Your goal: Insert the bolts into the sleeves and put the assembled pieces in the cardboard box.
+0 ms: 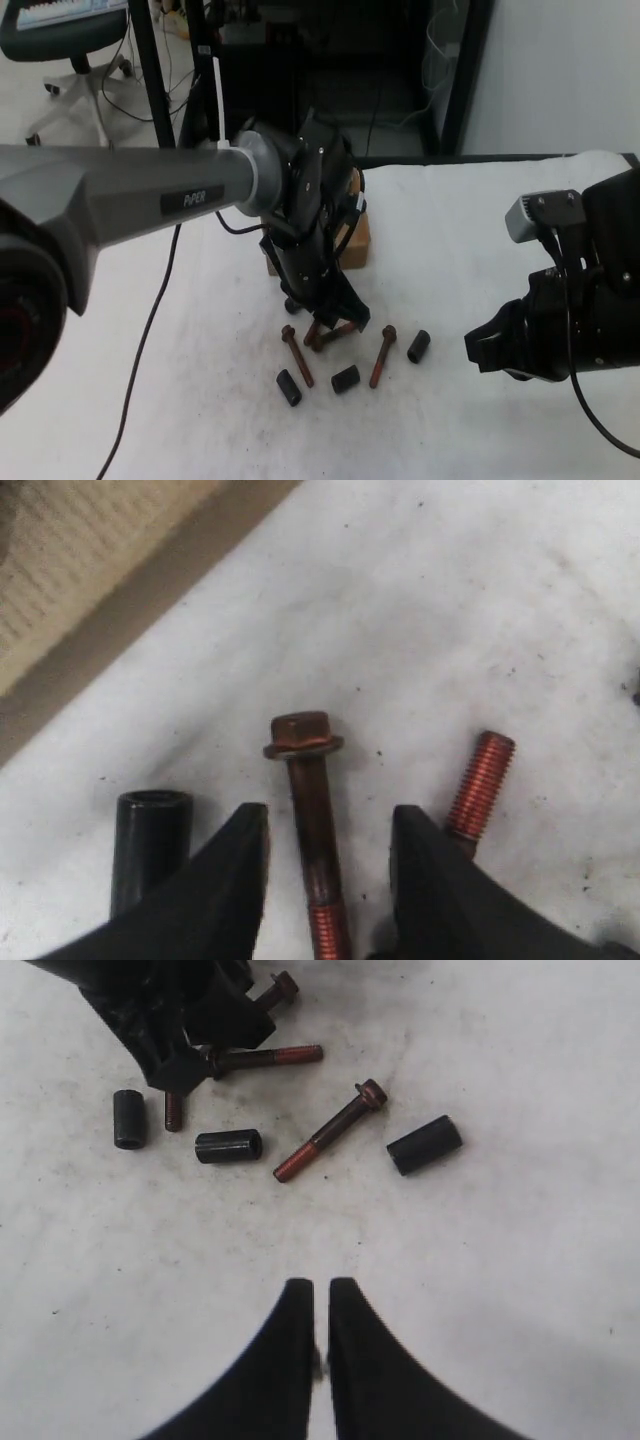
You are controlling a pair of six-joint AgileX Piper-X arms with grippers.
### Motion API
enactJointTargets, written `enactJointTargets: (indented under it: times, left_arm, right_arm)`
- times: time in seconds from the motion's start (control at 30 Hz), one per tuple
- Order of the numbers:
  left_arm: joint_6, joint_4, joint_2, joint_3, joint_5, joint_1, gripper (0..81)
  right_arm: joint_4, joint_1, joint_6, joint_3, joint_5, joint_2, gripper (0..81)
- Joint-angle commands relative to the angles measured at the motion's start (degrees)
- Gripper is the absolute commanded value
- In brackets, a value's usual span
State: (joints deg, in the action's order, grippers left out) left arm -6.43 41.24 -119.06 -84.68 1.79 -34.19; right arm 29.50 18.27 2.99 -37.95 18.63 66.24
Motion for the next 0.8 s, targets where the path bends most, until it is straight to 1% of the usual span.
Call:
enactJointTargets:
  times: [0.0,0.3,0.5,0.57,0.77]
  left_arm:
    - [0.03,-0.92,0.05,0.06,-1.0,0.39,37.6]
    - [0.03,-3.5,0.05,-0.07,-1.29,2.77,37.6]
    - [-0.23,-3.74,0.05,-1.0,-0.3,2.81,37.6]
    - [-1.3,-3.7,0.05,-1.33,1.13,2.81,37.6]
    - [-0.4,-1.6,0.05,-1.33,2.35,2.26,37.4]
  right_arm:
    - [0.24,-0.19,-0.44,-0.15,1.61,-0.55,6.0]
    - [0.24,-0.19,-0.44,-0.15,1.88,-0.55,6.0]
    - [0.24,-0.19,-0.44,-0.15,1.88,-0.55,6.0]
    - [0.24,-0.19,-0.44,-0.15,1.88,-0.55,6.0]
    - [-0.3,-0.19,-0.44,-0.15,1.86,-0.55,6.0]
